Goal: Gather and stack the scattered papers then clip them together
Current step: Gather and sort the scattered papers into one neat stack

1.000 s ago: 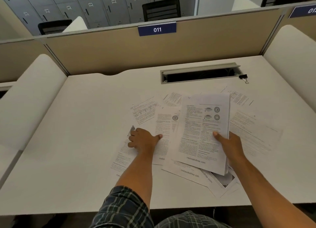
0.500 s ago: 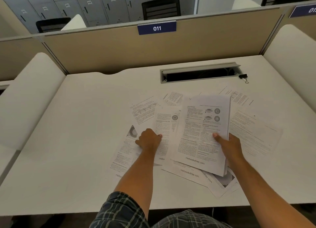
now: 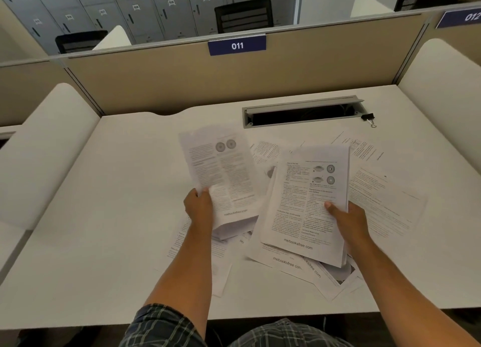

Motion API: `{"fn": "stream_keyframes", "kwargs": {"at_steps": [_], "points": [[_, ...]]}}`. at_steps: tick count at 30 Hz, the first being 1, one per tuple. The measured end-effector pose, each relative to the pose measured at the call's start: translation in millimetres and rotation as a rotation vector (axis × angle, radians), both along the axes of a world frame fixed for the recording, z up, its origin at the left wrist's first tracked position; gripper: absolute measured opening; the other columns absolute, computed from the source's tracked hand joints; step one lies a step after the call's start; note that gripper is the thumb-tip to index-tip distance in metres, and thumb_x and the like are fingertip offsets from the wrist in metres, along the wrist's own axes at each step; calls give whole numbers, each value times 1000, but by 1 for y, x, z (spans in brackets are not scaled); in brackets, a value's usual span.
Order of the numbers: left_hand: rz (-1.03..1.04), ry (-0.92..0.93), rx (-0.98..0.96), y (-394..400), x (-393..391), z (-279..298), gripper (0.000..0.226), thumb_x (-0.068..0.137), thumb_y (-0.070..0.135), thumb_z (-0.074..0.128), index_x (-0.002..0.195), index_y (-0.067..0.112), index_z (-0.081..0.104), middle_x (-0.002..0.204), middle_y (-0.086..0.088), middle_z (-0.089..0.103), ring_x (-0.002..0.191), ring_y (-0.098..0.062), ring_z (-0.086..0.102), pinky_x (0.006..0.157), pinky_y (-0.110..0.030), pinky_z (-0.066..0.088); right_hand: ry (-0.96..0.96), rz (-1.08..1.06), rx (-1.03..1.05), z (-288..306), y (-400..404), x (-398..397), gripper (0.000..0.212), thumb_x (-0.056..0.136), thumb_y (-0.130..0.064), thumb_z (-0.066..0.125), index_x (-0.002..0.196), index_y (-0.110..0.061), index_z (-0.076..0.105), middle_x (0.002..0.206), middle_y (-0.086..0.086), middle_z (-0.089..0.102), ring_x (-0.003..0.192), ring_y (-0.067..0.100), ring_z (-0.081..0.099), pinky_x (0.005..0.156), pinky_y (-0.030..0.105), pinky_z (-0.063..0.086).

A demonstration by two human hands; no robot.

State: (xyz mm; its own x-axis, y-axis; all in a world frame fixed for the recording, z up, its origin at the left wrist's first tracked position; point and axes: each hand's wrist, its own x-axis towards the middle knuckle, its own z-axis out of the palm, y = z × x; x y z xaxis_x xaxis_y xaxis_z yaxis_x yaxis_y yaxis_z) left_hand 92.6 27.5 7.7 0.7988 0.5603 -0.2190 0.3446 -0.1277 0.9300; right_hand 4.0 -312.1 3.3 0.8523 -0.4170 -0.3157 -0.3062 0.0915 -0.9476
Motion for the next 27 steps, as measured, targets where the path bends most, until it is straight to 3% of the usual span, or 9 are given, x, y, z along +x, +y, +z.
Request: {"fn": "stream_keyframes", "kwargs": {"at_steps": [7,9,11,15,17,19,22,25,27], "points": [[106,-93,-240,14,12,17,32,91,8,65,65,13,46,69,-1,50,64,-17,44,64,-32,39,-6,31,-8,2,5,1,16,95,-21,74,104,-34,73,87,-18,79,73,5,76,51,17,56],[-7,-101,-282,10,13,23,22,87,11,70,72,11,54,75,-3,54,67,-17,48,68,-32,40,-13,49,6,3,7,2,16,95,-22,75,106,-34,73,89,-15,80,74,7,77,53,19,57],[-189,-93,-402,2,11,28,8,87,12,75,92,6,71,95,-6,72,84,-21,66,81,-33,52,-26,75,25,5,9,3,15,94,-24,76,107,-31,74,94,-9,81,79,12,78,57,23,60],[-477,-21,-492,-24,6,29,33,83,14,81,114,2,75,115,-10,78,111,-31,72,99,-44,56,-82,140,105,12,14,7,22,91,-25,79,112,-22,76,100,1,81,87,22,79,65,30,63],[-548,5,-442,-39,1,29,47,73,22,86,109,-3,70,112,-11,79,110,-34,73,97,-47,58,-119,160,125,18,16,8,27,90,-26,80,115,-19,76,103,4,81,90,22,79,68,28,63],[-578,20,-458,-50,-4,31,54,65,29,91,105,4,65,108,-8,80,105,-32,75,91,-44,60,-166,180,127,22,18,9,30,90,-29,80,118,-18,76,107,5,80,95,21,78,73,28,63],[-650,41,-538,-61,-9,33,73,64,35,93,124,7,61,118,-5,77,112,-28,73,96,-44,58,-183,202,130,31,20,8,16,89,-32,79,103,-25,80,101,7,81,92,25,78,70,34,65],[-791,41,-578,-66,-15,34,54,79,24,87,128,12,68,123,-9,76,113,-28,73,93,-42,60,-184,229,112,35,21,8,7,92,-31,76,95,-32,81,98,4,81,89,25,79,72,40,66],[-808,39,-503,-70,-17,37,44,77,24,89,118,18,74,117,-6,78,108,-25,75,87,-38,62,-199,250,161,40,22,8,27,89,-52,73,106,-32,80,107,6,80,98,30,77,79,46,65]]}}
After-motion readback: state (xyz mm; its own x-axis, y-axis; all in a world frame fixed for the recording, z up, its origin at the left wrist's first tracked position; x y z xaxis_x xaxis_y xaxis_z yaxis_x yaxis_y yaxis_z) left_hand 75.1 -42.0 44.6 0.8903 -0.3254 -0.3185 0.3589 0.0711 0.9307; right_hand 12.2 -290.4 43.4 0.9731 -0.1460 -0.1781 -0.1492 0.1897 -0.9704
